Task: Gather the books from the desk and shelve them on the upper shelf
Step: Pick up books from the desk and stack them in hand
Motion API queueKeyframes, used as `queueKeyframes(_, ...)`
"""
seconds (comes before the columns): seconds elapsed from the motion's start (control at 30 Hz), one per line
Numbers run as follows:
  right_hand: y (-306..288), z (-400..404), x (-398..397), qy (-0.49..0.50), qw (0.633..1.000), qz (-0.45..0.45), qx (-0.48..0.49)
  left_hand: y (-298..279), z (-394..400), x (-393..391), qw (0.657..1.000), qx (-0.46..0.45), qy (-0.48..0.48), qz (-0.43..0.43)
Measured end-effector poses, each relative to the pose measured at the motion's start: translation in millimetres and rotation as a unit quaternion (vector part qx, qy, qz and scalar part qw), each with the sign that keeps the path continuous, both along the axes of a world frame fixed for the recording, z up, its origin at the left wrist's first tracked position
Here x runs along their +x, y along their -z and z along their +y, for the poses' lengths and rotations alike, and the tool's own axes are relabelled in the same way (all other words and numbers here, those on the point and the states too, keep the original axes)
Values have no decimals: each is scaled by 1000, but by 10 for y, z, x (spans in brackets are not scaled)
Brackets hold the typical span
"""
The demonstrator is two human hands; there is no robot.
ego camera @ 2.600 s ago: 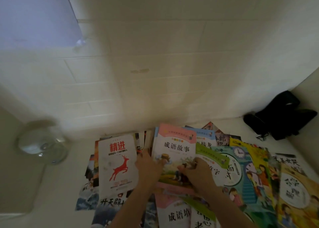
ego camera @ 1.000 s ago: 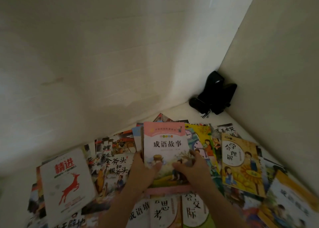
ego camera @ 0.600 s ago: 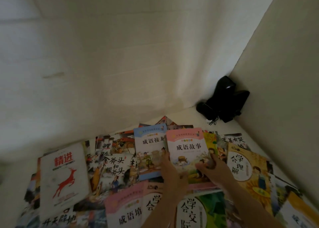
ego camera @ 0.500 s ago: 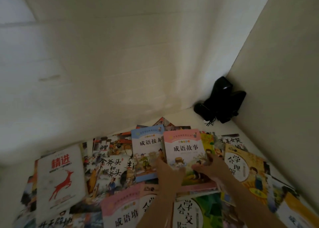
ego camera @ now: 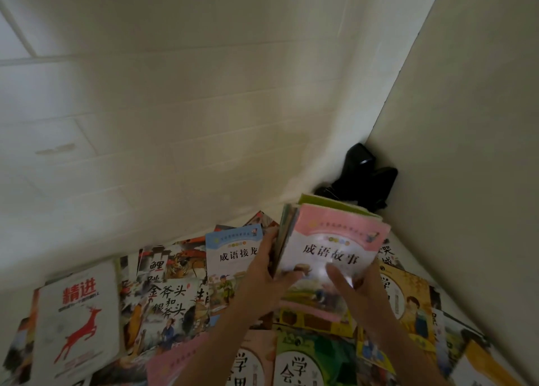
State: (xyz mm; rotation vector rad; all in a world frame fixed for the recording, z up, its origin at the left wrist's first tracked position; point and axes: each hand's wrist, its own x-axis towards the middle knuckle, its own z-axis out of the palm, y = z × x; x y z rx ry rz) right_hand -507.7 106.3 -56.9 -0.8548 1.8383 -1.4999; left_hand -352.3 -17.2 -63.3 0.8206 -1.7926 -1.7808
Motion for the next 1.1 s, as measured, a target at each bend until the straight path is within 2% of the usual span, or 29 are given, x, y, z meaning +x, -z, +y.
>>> queueKeyframes(0.1, 117, 74, 47, -11, 999, 31, -13, 82, -8, 4, 999, 29, 39, 3)
queueKeyframes(0.2, 165, 127, 153, -9, 999, -20, -49, 276, 24, 19, 999, 28, 17, -7)
queueKeyframes(0.3, 54, 89, 203, 8, 992, -84, -92, 194, 70, -17, 997, 70, 0, 36)
queueKeyframes(0.43, -122, 8, 215, 77, 983, -150, -75, -64, 110, -108, 991, 95, -55, 79)
queueKeyframes(0.53, -45, -82, 221, 121, 981, -134, -64, -212, 198, -250, 980, 112, -145, 75)
queueKeyframes(0.7, 37, -183, 269, 196, 966, -154, -72, -168, 208, -401, 968, 144, -188, 86)
queueKeyframes(0.83, -275, -130, 320, 203, 962, -178, -49, -148, 199, -312, 977, 132, -131, 100)
queueKeyframes(0.9, -3, -48, 209, 173, 971, -154, -58, -93, 181, -239, 987, 107, -70, 96)
queueKeyframes(1.0, 43, 32, 99, 74, 991, -91, -63, 132, 15, -164, 996, 71, 20, 43)
queueKeyframes(1.1, 278, 152, 66, -10, 998, -55, 29, 384, -24, -91, 994, 88, 55, -15)
